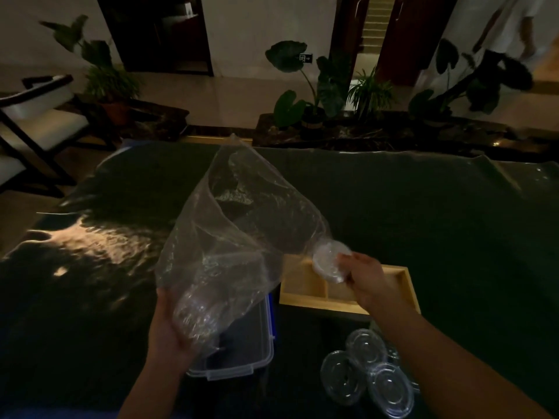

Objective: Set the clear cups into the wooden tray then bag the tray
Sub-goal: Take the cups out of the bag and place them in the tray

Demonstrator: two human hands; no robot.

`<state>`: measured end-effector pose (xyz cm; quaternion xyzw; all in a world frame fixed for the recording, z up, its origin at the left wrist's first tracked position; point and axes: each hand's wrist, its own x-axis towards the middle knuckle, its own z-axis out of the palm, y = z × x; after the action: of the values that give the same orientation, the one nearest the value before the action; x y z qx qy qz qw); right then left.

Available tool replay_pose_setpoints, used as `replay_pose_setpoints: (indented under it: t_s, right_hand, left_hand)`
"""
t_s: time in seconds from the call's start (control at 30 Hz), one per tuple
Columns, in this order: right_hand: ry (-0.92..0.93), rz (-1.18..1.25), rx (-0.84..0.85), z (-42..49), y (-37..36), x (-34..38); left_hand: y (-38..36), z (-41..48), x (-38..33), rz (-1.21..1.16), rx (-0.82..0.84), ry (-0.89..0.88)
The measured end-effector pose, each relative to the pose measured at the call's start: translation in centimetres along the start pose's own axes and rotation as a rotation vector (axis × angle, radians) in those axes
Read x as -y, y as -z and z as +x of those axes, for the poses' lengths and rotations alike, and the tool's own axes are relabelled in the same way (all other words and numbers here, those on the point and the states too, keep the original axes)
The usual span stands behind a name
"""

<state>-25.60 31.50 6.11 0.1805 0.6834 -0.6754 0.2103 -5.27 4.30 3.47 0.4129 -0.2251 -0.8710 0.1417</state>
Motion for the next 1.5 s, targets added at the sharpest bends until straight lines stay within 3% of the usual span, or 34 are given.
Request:
replay_pose_setpoints:
  t_s: [0.3,0.47,0.7,0.9,1.03,1.17,1.33,1.5]
  right_hand:
    - [0.002,-0.317,-0.005,3.9,-4.2,-2.1]
    - [0.228,-0.883,0.066,5.6,-5.3,-3.3]
    - [0.499,-1.365,0.003,7.1,-5.7,-4.6]
    - [0.408,-1.178,0.073,7.9,-5.2,-5.5]
    - [0.485,-1.275,0.034,8.2,-4.9,-6.4]
    - [0.582,-1.198,0.019,8.2,-4.4,-7.5]
    - [0.595,-1.294,0.086,7.9,-4.1,-8.3]
    - [0.584,-1.351,0.048,8.4,-4.2,-9.0]
  left_hand:
    - [-1.7,1.6,0.7,0.034,-0.100,-0.086]
    - [-2.1,2.5,0.5,0.013,-0.161,-0.104]
    - [-2.8,2.8,0.0,-0.007,-0.114,-0.094]
    - [-3.3,3.0,0.3,0.041,-0.121,-0.144]
    - [-3.2,3.3,0.2,0.053,-0.102,-0.126]
    - [-2.9,3.3,0.1,0.033,-0.111,-0.098]
    - [-3.1,3.1,0.3,0.018,-0.060,-0.114]
    - [-3.2,3.0,0.4,0.035,-0.069,-0.115]
